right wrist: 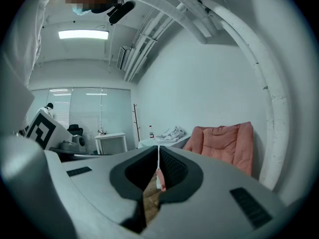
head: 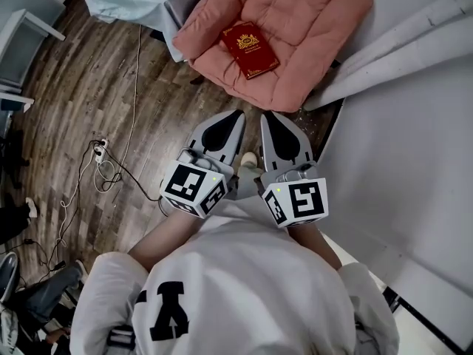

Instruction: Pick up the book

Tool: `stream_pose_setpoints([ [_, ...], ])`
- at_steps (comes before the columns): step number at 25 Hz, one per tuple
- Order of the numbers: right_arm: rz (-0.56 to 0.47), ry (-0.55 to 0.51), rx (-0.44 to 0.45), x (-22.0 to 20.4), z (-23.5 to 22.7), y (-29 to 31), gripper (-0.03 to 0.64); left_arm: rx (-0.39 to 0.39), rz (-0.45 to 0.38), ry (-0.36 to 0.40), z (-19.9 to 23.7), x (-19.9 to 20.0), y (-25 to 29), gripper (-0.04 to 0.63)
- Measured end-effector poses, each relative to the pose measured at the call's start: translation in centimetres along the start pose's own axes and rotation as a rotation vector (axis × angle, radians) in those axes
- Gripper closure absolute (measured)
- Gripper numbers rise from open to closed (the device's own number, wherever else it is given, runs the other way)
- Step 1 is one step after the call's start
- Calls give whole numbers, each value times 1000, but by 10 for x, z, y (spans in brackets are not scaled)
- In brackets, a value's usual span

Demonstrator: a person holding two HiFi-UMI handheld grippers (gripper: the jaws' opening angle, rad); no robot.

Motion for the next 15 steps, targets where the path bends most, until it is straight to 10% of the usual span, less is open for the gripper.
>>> stream_pose_setpoints([
  [15, -37, -6, 19, 17, -87, 74, 586, 37, -22, 15, 34, 28, 102, 591],
])
Point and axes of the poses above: the fingertips, and each gripper's own axes: y forward along the fingers, z to its left, x out of its top, the point moved 1 cm from there along -y, backward along the fingers, and after that the axes turned 15 degrees about x, right-handed, at the moved point
